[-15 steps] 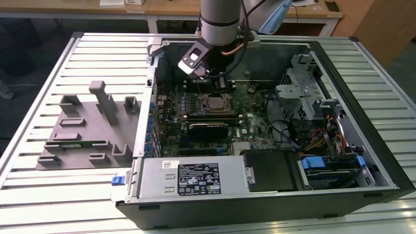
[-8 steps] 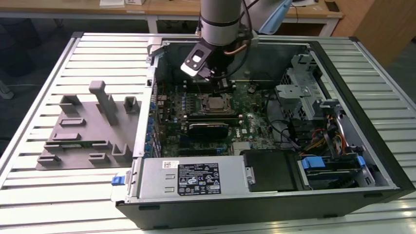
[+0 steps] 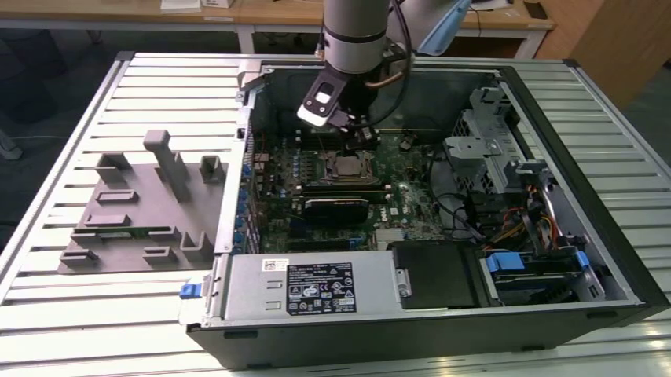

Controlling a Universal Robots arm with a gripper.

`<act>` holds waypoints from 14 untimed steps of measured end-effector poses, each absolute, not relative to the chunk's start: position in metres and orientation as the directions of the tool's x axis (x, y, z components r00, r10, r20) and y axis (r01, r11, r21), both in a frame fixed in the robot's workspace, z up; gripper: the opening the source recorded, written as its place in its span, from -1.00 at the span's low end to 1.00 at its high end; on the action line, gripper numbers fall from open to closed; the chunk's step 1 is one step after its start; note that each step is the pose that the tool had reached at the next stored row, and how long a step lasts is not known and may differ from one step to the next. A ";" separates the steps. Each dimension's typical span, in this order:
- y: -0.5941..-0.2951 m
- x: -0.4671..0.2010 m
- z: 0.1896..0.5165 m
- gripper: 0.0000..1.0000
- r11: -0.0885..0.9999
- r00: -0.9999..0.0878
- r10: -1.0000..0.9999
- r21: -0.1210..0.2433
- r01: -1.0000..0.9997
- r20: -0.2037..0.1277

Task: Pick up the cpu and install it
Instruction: 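Close the cpu cover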

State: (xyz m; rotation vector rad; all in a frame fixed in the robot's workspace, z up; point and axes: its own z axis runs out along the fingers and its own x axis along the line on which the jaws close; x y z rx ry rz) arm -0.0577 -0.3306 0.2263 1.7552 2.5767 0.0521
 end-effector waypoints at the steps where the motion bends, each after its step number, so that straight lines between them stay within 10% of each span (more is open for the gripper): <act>1: -0.331 -0.058 0.226 -0.79 0.381 -0.382 0.924 0.041 0.924 -0.001; 14: -0.331 -0.058 0.226 -0.79 0.570 -0.570 0.822 0.039 0.821 -0.003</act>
